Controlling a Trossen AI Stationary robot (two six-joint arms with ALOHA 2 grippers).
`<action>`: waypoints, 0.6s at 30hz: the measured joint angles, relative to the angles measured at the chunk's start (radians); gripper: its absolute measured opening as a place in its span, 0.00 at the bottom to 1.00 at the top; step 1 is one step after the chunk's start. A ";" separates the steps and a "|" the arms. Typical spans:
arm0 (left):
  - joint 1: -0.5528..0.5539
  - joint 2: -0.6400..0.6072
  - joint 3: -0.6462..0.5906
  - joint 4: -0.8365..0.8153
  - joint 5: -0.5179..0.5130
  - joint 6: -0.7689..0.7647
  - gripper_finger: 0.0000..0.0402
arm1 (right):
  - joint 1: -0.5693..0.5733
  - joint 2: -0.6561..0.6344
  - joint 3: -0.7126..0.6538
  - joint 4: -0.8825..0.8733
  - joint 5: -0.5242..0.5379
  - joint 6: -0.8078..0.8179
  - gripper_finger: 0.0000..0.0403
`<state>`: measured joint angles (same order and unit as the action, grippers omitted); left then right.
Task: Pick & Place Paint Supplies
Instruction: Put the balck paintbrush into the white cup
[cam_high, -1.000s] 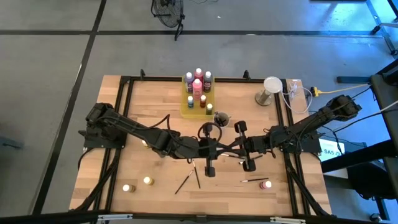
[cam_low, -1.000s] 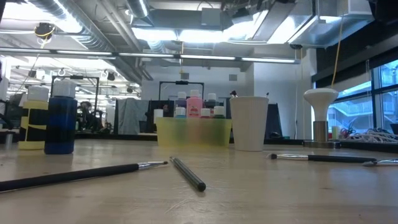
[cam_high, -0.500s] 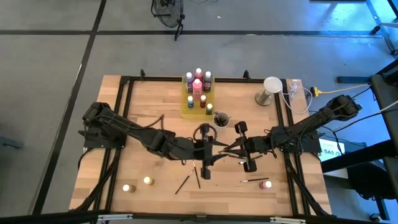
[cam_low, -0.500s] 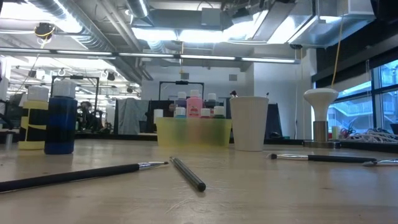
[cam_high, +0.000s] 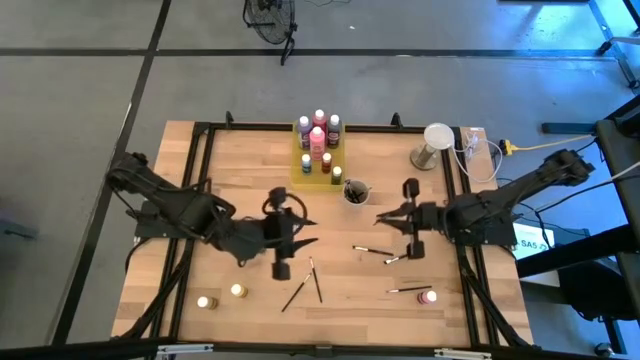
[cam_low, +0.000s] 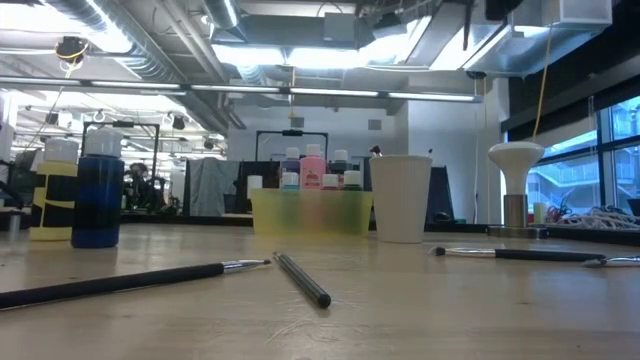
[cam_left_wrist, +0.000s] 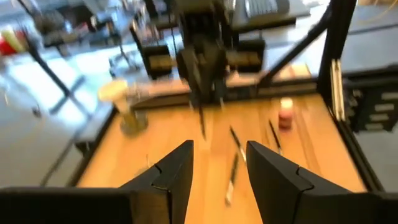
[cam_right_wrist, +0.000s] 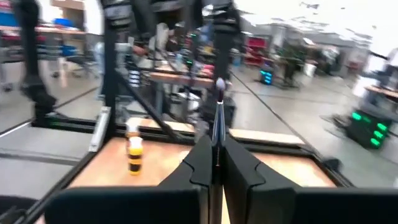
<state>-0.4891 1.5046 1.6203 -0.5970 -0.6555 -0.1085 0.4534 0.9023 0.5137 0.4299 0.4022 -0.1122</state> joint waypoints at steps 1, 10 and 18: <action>-0.009 -0.005 0.000 -0.045 -0.004 -0.037 0.36 | 0.000 -0.024 0.000 -0.026 0.021 0.010 0.04; -0.090 0.022 -0.002 -0.243 -0.181 -0.225 0.36 | -0.048 -0.014 0.000 0.001 0.233 0.085 0.04; -0.132 0.032 -0.029 -0.263 -0.276 -0.288 0.36 | -0.159 0.142 0.000 0.069 0.242 0.156 0.04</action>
<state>-0.6211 1.5364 1.5910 -0.8595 -0.9317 -0.3968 0.2947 1.0438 0.5137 0.4991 0.6439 0.0442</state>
